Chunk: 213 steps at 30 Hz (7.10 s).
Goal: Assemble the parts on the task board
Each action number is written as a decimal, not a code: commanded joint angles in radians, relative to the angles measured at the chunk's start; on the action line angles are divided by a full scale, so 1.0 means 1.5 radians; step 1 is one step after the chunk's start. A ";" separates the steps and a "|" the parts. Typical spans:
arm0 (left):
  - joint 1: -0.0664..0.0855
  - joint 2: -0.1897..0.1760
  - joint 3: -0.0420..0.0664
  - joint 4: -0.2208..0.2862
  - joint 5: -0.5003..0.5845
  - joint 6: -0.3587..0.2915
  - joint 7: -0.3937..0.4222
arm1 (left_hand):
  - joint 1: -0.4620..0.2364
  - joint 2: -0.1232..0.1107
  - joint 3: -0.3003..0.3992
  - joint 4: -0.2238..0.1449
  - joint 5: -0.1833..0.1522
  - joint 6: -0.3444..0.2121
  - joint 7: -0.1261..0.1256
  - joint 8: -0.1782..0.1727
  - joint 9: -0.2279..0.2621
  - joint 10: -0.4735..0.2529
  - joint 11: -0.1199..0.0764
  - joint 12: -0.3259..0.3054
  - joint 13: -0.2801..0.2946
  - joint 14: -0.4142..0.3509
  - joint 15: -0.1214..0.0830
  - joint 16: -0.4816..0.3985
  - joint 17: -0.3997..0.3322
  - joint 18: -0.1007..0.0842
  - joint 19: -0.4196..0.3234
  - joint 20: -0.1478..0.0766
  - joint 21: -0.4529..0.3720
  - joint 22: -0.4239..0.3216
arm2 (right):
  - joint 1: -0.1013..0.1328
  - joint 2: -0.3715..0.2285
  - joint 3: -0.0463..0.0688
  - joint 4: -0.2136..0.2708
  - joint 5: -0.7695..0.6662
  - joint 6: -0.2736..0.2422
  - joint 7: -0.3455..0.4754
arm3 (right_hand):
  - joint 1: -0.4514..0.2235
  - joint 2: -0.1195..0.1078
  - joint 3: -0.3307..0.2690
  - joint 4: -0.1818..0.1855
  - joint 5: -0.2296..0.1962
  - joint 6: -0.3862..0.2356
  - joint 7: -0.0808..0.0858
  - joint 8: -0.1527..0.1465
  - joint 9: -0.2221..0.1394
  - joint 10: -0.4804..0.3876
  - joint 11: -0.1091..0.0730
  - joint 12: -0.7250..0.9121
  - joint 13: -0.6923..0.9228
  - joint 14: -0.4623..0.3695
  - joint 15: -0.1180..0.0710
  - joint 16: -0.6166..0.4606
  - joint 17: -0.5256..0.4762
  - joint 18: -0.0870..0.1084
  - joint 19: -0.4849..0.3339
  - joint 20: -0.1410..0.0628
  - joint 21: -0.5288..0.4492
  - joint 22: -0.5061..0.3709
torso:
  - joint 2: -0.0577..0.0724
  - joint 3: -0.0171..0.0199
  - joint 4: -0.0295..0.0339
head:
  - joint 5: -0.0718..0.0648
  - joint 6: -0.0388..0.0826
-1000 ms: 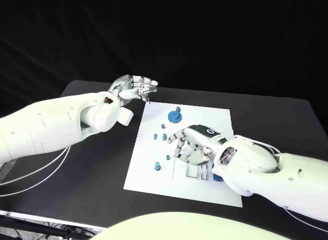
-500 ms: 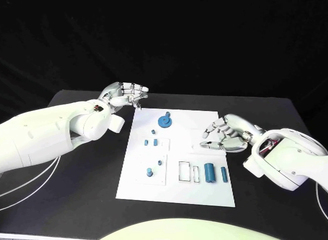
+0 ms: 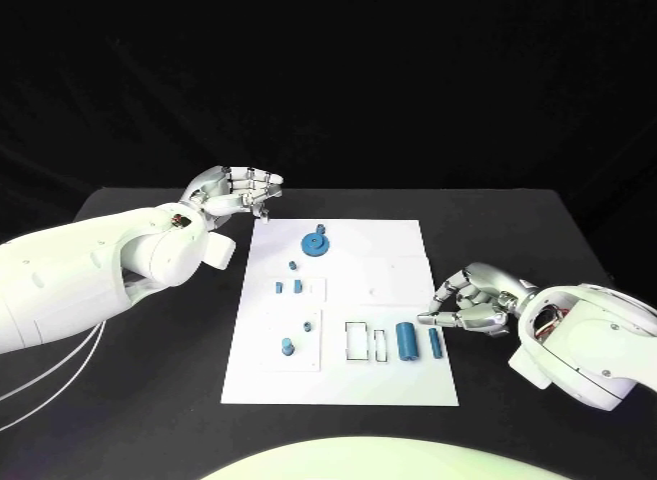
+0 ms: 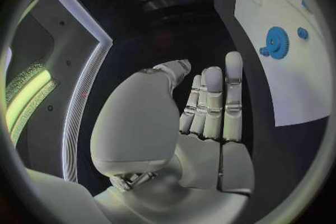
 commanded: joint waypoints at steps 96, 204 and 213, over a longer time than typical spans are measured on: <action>0.001 -0.006 0.000 0.005 0.003 0.016 0.002 | -0.006 0.000 -0.004 0.004 0.000 -0.003 0.000 0.007 -0.003 -0.006 -0.003 0.007 -0.003 -0.001 0.002 0.004 -0.002 0.010 0.000 0.003 -0.005 -0.002 | -0.035 0.187 0.000 -0.063 0.068 0.024 -0.082 | -0.002 0.073 -0.014 -0.001 0.116 0.067 -0.037 0.043 0.050 0.036 -0.031 0.028 0.100 0.059 -0.023 0.008 0.113 -0.013 0.013 -0.024 0.023 0.117 | 0.001 -0.0004 0.0011 | -0.001 -0.011; 0.001 -0.012 0.000 0.006 0.002 0.012 -0.004 | -0.005 0.004 -0.003 0.006 0.000 -0.003 0.000 0.010 -0.005 -0.008 -0.003 0.010 -0.006 -0.001 0.002 0.005 -0.004 0.010 0.002 0.002 -0.006 -0.003 | -0.044 0.187 0.001 -0.074 0.014 0.052 -0.044 | -0.008 0.109 -0.064 -0.002 0.027 0.061 -0.038 0.056 0.074 0.040 -0.031 0.027 0.111 0.060 -0.024 0.008 0.118 -0.013 0.015 -0.024 0.022 0.119 | 0.001 -0.0004 0.0004 | 0.007 -0.017; 0.001 -0.012 0.000 0.006 0.002 0.013 -0.004 | -0.005 0.004 -0.003 0.006 0.000 -0.003 0.000 0.010 -0.005 -0.008 -0.003 0.010 -0.006 -0.001 0.002 0.005 -0.004 0.010 0.002 0.002 -0.006 -0.003 | -0.044 0.186 0.001 -0.073 0.010 0.047 -0.037 | 0.000 0.108 -0.062 -0.005 0.026 0.061 -0.039 0.055 0.073 0.040 -0.032 0.027 0.112 0.060 -0.025 0.008 0.119 -0.013 0.015 -0.024 0.022 0.119 | 0.001 -0.0006 0.0000 | 0.006 -0.016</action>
